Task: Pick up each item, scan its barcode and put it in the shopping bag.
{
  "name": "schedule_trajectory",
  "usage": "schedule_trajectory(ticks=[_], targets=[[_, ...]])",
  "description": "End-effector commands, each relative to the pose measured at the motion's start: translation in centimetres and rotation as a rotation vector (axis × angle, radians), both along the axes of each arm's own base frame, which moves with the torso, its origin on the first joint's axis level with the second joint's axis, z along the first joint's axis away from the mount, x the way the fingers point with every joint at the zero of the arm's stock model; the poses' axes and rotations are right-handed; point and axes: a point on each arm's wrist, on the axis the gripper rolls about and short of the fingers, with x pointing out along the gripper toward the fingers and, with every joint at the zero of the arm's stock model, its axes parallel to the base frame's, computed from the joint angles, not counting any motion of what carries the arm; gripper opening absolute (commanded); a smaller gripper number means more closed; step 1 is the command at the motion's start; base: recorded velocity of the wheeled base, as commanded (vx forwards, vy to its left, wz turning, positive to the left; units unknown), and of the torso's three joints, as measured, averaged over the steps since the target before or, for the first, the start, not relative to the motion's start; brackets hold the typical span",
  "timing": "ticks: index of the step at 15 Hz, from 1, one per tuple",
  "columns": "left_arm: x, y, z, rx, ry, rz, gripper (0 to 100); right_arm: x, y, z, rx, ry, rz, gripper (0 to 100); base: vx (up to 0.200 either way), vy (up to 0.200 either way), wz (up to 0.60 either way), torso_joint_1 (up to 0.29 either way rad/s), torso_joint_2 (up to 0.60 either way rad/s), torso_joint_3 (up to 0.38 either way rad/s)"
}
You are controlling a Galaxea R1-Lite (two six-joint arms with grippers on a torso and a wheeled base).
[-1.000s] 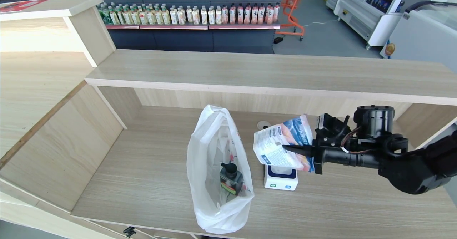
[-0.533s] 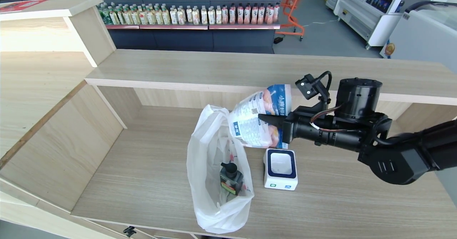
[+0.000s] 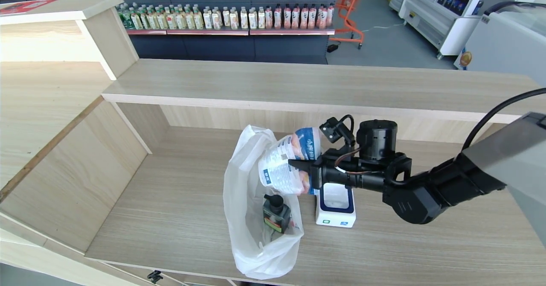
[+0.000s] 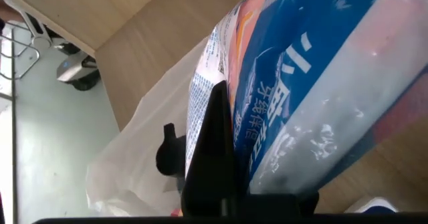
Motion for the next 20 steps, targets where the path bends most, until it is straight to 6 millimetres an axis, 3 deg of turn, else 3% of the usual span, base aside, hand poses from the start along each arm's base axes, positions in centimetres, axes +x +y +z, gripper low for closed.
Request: schedule_trajectory(ticks=[1,6,8,9,11,13,15,16,18,19,20], targets=[[0.0,0.0,0.0,0.000,-0.001,0.000,100,1.4,0.7,-2.0,-0.015,0.026,0.000,0,0.000,0.000,0.00,0.000,0.00,0.000],[0.0,0.0,0.0,0.000,-0.001,0.000,100,2.6,1.4,-4.3,-0.061,0.011,0.008,0,0.000,0.000,0.00,0.000,0.00,0.000],[0.0,0.0,0.0,0.000,-0.001,0.000,100,3.2,1.8,-4.4,-0.054,0.000,0.007,0,0.000,0.000,0.00,0.000,0.00,0.000],[0.0,0.0,0.0,0.000,-0.001,0.000,100,3.4,1.8,-4.2,-0.049,-0.007,0.007,100,0.000,0.000,0.00,0.000,0.00,0.000],[0.0,0.0,0.0,0.000,-0.001,0.000,100,3.4,1.9,-2.9,-0.022,-0.025,0.005,100,0.000,0.000,0.00,0.000,0.00,0.000],[0.0,0.0,0.0,0.000,0.001,0.000,100,2.5,0.6,0.9,0.070,-0.006,-0.026,100,0.000,0.000,0.00,0.000,0.00,0.000],[0.0,0.0,0.0,0.000,-0.001,0.000,100,-0.4,-1.9,6.2,0.200,0.034,-0.055,100,0.000,0.000,0.00,0.000,0.00,0.000],[0.0,0.0,0.0,0.000,0.001,0.000,100,-1.9,-3.3,7.8,0.232,0.037,-0.071,100,0.000,0.000,0.00,0.000,0.00,0.000],[0.0,0.0,0.0,0.000,-0.001,0.000,100,-7.9,-8.1,10.4,0.257,0.030,-0.121,100,0.000,0.000,0.00,0.000,0.00,0.000],[0.0,0.0,0.0,0.000,0.001,0.000,100,-12.2,-11.4,10.9,0.260,0.004,-0.172,100,0.000,0.000,0.00,0.000,0.00,0.000],[0.0,0.0,0.0,0.000,-0.001,0.000,100,-16.3,-14.8,9.8,0.199,-0.033,-0.267,100,0.000,0.000,0.00,0.000,0.00,0.000]])
